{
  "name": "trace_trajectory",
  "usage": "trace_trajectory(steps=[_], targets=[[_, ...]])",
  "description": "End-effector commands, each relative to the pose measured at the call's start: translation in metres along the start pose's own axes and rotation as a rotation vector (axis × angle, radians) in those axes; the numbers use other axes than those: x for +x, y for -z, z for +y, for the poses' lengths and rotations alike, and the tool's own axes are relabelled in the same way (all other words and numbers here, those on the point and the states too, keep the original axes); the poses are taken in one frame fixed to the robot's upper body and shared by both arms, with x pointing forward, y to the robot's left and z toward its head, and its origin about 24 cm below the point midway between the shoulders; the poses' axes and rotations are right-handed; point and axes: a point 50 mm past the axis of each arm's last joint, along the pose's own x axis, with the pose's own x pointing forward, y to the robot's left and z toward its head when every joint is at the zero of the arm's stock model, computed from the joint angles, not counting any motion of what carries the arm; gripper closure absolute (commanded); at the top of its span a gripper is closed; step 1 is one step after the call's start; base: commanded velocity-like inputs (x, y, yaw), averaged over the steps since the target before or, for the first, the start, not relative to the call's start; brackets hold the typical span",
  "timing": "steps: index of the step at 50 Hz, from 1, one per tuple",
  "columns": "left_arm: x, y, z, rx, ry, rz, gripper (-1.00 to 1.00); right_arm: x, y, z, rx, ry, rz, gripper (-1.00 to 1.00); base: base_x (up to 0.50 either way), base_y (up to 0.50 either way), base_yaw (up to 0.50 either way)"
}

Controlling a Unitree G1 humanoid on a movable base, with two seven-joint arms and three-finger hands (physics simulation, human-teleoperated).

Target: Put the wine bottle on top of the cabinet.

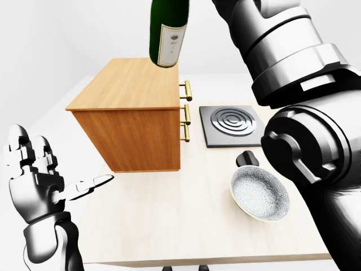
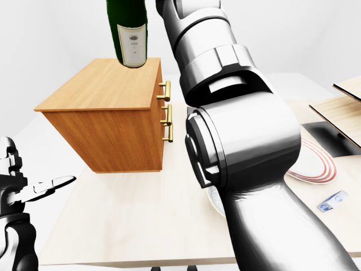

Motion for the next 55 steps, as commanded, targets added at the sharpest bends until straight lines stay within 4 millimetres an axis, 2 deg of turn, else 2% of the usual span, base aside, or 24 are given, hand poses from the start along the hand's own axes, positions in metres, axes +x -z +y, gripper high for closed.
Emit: trace_trajectory(steps=[1, 26, 55], targets=[[0.0, 0.002, 0.0, 0.001, -0.001, 0.009, -1.0, 0.0, 0.001, -0.001, 0.02, 0.052, -0.009, 0.9, 0.0, 0.0, 0.0], [-0.002, 0.007, 0.002, 0.007, -0.002, 0.032, -1.0, 0.001, 0.02, 0.006, 0.035, 0.023, 0.033, 0.9, 0.0, 0.0, 0.0], [-0.002, 0.012, 0.001, 0.009, -0.002, 0.053, -1.0, 0.001, 0.027, 0.012, 0.036, -0.007, 0.049, 0.9, 0.0, 0.0, 0.0]])
